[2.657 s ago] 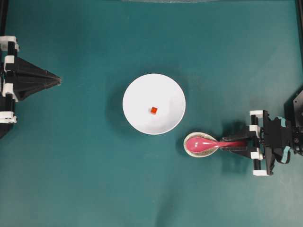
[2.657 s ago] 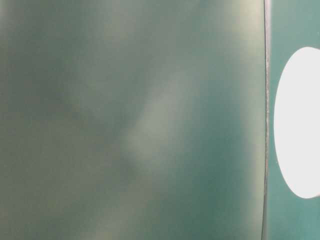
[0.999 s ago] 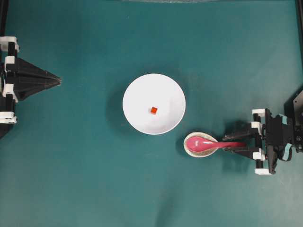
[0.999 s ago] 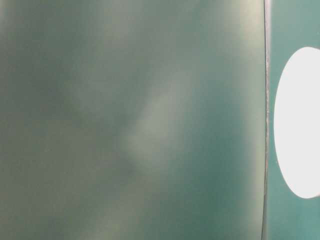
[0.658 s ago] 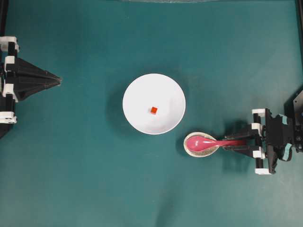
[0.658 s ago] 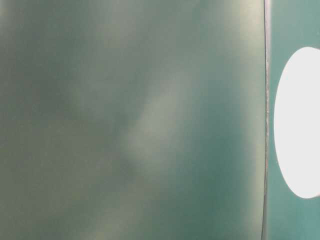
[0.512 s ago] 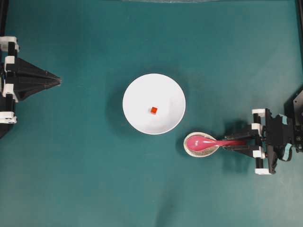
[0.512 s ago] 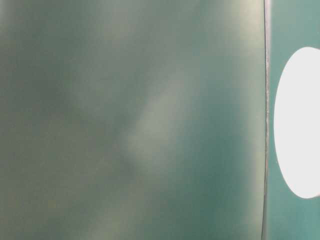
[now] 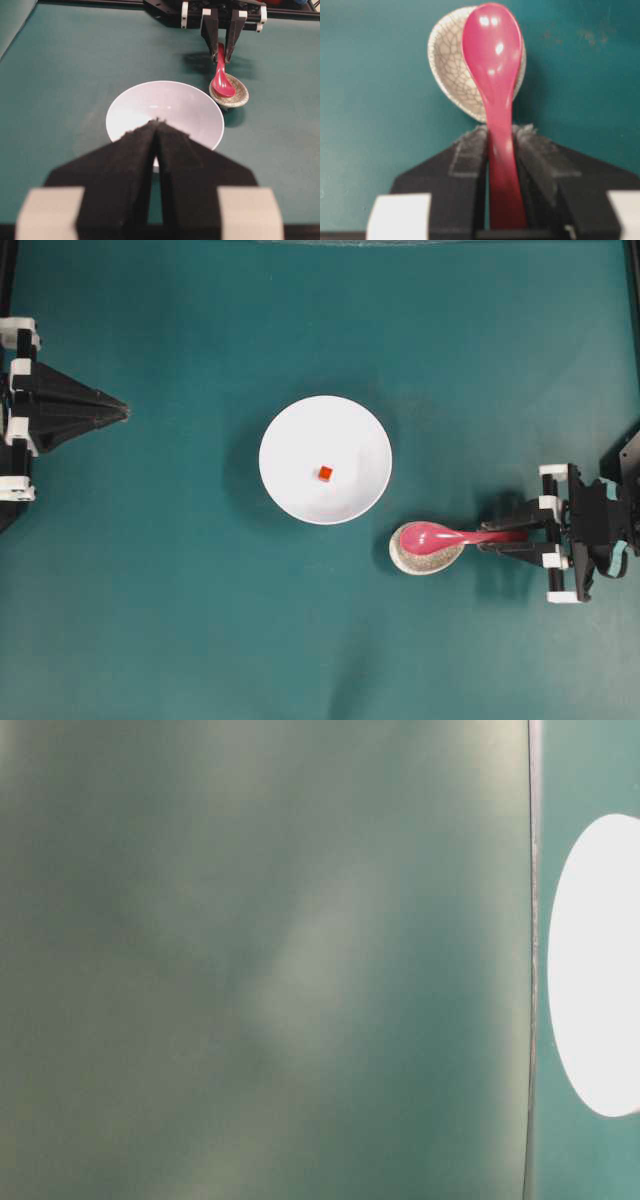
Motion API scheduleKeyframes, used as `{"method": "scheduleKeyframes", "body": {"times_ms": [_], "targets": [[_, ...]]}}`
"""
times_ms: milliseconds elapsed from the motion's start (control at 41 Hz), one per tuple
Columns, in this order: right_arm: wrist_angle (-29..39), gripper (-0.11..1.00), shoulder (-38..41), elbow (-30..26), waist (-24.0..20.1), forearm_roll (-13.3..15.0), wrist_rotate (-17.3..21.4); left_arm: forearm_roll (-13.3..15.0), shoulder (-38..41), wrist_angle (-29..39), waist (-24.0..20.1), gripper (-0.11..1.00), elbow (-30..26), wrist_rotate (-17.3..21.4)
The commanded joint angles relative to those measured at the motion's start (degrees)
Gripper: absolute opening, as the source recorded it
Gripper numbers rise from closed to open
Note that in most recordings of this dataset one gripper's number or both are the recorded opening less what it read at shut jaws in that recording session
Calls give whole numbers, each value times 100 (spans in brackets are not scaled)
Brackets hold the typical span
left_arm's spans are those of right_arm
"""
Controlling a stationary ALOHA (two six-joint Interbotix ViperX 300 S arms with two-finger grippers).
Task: Grip the spoon and scoop the red block from the bowl with right arm.
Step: 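Close the right gripper on the pink spoon handle and secure the grip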
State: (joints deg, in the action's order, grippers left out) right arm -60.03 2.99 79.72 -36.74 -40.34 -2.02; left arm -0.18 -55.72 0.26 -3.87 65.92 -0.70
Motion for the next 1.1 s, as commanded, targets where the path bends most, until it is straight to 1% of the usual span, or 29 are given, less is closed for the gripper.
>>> {"method": "scheduleKeyframes", "body": {"times_ms": [0,97,244,561,829,1072], "targets": [[97,26,-176,-44,-26,9,-141,-9,44,-26,-26,0,-158,-9],[387,26,-290,-70,-18,9,-211,-9,53,-26,-26,0,-158,-9],[668,28,-413,-44,-26,9,-211,-9,62,-26,-26,0,-158,0],[721,42,-624,-79,-18,-9,-264,-9,70,-26,-26,0,-158,-9],[686,42,-624,-88,-26,-9,-308,-18,70,-26,-18,0,-158,-9],[686,42,-624,-97,-9,-18,-624,-9,70,-26,-26,0,-167,-9]]}}
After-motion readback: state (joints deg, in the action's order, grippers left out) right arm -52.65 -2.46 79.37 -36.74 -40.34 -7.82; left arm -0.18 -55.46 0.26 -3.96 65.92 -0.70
